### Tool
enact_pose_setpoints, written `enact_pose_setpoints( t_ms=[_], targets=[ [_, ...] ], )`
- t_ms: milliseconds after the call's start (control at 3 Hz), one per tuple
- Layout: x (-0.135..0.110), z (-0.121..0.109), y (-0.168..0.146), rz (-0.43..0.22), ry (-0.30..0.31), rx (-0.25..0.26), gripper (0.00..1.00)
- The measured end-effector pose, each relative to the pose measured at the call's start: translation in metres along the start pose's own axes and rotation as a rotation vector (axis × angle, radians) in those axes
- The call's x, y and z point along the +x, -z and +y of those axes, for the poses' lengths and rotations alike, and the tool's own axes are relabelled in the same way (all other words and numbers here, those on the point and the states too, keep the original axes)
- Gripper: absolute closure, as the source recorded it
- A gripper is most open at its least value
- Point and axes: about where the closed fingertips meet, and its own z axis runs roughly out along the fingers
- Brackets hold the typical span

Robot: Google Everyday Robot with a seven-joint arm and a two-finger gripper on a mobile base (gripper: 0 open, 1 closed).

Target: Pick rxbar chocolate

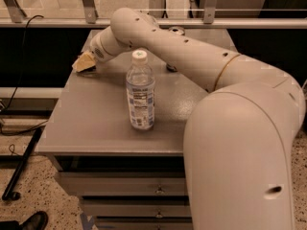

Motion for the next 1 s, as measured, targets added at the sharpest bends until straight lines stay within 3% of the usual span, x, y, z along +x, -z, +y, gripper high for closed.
enact_pose_setpoints(
  t_ms=[667,1000],
  targets=[
    [0.0154,0.0125,-0.0044,0.019,-0.032,-0.014,0.82],
    [0.0118,0.0120,-0.0019,0.019,-0.032,-0.014,1.00]
  ],
)
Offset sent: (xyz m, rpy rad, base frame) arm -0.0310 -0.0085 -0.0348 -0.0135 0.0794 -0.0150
